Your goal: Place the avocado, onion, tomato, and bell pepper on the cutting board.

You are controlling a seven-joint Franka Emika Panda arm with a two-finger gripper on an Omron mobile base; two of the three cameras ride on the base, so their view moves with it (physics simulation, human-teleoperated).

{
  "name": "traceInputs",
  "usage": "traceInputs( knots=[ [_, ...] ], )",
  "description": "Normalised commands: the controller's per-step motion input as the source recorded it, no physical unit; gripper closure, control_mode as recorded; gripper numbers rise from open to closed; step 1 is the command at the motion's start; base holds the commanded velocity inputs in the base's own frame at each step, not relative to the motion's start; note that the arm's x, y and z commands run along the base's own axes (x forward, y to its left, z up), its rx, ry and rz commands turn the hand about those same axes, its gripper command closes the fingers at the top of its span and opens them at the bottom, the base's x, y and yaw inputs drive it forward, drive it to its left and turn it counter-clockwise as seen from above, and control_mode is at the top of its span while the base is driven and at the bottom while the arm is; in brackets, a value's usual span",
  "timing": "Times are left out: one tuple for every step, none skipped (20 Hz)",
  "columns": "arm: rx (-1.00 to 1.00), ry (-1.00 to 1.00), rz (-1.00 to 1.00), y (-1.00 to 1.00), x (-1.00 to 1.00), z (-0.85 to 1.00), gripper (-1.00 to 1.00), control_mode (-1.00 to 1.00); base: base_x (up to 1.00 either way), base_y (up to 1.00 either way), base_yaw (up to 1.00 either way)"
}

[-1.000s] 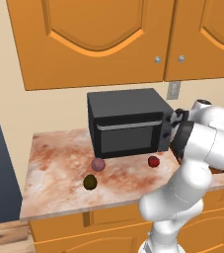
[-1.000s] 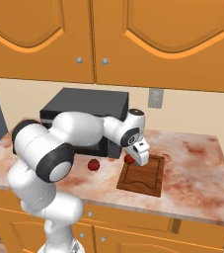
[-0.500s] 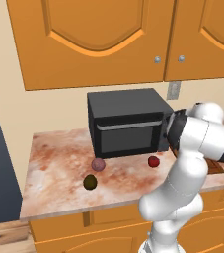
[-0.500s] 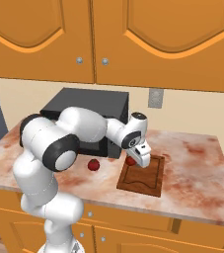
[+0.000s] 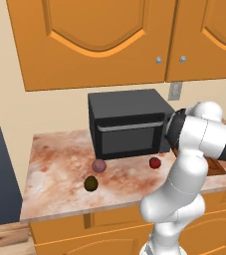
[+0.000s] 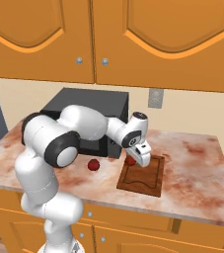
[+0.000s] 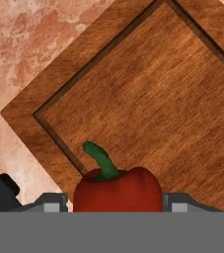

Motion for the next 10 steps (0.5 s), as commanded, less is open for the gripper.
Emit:
traceInputs(
  knots=[
    [-0.02, 0.01, 0.0, 0.06, 0.0, 0.28, -1.0, -1.0, 0.0, 0.0, 0.0],
    [-0.04, 0.04, 0.0, 0.14, 0.0, 0.3, -1.0, -1.0, 0.0, 0.0, 0.0],
    [-0.08, 0.06, 0.0, 0.29, 0.0, 0.28, -1.0, -1.0, 0.0, 0.0, 0.0],
    [-0.07, 0.06, 0.0, 0.2, 0.0, 0.32, -1.0, -1.0, 0.0, 0.0, 0.0],
    [-0.06, 0.06, 0.0, 0.21, 0.0, 0.4, -1.0, -1.0, 0.0, 0.0, 0.0],
    [-0.09, 0.09, 0.0, 0.37, 0.0, 0.42, -1.0, -1.0, 0.0, 0.0, 0.0],
    [-0.08, 0.07, 0.0, 0.28, 0.0, 0.43, -1.0, -1.0, 0.0, 0.0, 0.0],
    [-0.06, 0.04, 0.0, 0.25, 0.0, 0.43, -1.0, -1.0, 0.0, 0.0, 0.0],
    [-0.08, 0.05, 0.0, 0.45, -0.01, 0.41, -1.0, -1.0, 0.0, 0.0, 0.0],
    [-0.08, 0.05, 0.0, 0.47, -0.06, 0.38, -1.0, -1.0, 0.0, 0.0, 0.0]
  ],
)
